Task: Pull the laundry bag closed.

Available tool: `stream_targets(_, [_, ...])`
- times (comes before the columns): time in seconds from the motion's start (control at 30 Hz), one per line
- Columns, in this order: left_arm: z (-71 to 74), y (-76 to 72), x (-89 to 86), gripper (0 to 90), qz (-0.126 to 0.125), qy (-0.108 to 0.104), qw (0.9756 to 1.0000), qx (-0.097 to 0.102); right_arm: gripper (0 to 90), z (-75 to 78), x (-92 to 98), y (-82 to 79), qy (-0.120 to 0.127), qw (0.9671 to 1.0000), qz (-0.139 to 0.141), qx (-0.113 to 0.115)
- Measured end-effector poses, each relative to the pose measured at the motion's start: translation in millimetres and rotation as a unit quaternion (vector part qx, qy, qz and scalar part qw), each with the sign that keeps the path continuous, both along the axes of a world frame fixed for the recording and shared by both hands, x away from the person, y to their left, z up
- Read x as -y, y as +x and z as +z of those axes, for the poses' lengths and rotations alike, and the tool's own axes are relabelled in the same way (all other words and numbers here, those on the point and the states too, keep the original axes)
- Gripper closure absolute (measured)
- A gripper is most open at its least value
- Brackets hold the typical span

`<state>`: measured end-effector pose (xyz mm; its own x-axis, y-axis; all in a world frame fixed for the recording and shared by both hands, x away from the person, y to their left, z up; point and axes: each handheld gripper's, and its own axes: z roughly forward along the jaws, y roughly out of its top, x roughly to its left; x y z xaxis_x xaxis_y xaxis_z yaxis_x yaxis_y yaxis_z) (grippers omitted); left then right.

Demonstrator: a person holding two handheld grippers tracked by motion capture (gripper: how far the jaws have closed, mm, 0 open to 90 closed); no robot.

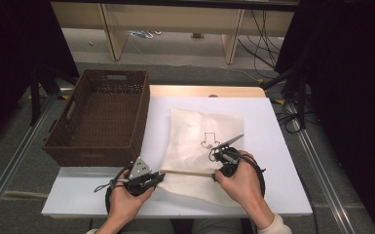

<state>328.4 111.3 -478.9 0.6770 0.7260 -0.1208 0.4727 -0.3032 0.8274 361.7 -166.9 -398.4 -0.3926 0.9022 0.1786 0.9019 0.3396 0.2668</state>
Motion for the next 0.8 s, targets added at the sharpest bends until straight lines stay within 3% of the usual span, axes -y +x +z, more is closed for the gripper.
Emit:
stream_targets(0.03, [0.0, 0.1, -0.3, 83.9, -0.001, -0.001, 1.0, -0.002, 88.3, 0.6, -0.3, -0.3, -0.002, 1.0, -0.003, -0.005])
stream_targets(0.1, [0.0, 0.0, -0.1, 83.9, -0.001, 0.0, 1.0, -0.002, 88.3, -1.8, 2.0, 1.2, -0.002, 0.9999, 0.012, 0.011])
stream_targets(0.37, [0.1, 0.0, -0.2, 83.9, 0.0, -0.002, 1.0, -0.002, 88.3, -0.6, 3.2, 0.0, -0.006, 0.9999, 0.006, 0.011])
stream_targets(0.5, [0.0, 0.0, -0.1, 83.9, -0.001, -0.001, 1.0, -0.002, 88.3, -1.0, 5.2, 0.9, -0.005, 0.9997, 0.017, 0.015])
stream_targets(0.7, [0.1, 0.1, 0.0, 83.9, -0.001, -0.002, 1.0, -0.002, 88.3, -1.5, 4.5, 0.0, -0.003, 0.9999, 0.006, 0.01])
stream_targets(0.8, [0.1, 0.2, -0.2, 83.9, -0.001, -0.002, 1.0, -0.002, 88.3, -2.3, 6.9, 1.4, -0.007, 0.9995, 0.024, 0.02])
